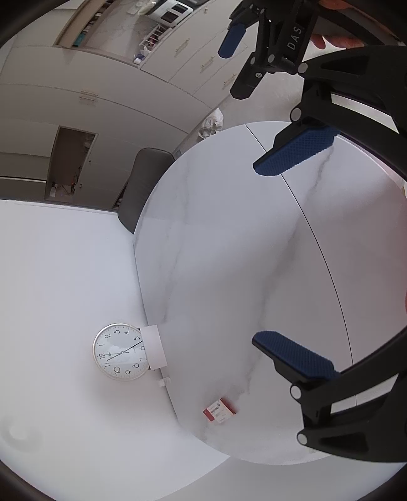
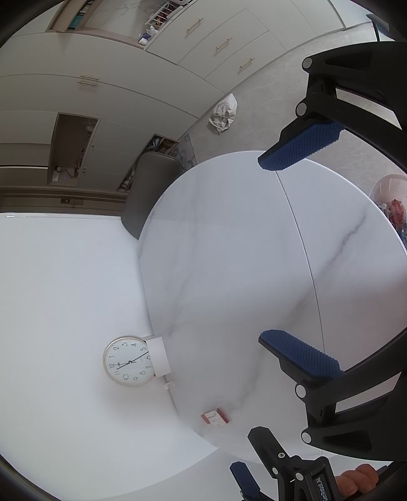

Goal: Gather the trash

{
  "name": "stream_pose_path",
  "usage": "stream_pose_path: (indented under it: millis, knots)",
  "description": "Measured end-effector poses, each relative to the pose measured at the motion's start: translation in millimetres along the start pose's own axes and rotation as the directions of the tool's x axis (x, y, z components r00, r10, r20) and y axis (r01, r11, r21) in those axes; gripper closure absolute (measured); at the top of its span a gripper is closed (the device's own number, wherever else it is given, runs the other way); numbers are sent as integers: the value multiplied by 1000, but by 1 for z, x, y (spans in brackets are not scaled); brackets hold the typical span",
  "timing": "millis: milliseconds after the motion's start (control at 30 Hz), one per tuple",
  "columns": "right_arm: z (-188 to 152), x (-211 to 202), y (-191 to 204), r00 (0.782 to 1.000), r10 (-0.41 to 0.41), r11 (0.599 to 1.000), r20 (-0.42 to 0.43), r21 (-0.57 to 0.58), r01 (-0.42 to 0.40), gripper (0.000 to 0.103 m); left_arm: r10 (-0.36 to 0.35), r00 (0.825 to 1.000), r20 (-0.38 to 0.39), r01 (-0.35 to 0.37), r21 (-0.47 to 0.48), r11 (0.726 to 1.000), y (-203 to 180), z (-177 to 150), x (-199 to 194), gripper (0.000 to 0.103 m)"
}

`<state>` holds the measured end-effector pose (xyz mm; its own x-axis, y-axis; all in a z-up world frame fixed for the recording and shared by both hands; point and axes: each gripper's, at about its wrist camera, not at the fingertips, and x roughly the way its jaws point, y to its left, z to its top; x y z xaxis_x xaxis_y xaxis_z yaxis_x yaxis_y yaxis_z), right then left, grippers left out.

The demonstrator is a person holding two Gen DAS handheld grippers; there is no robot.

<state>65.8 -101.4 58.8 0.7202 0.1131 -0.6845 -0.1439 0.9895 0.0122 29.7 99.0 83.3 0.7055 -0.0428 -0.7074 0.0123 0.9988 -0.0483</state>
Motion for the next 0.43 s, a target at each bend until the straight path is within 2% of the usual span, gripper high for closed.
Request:
stream_pose_path:
  millis: [433]
  knots:
    - [-2, 2, 0, 1000, -4, 1000, -6, -2, 4, 2, 37, 999, -31, -38, -46, 998, 4, 1, 8, 8]
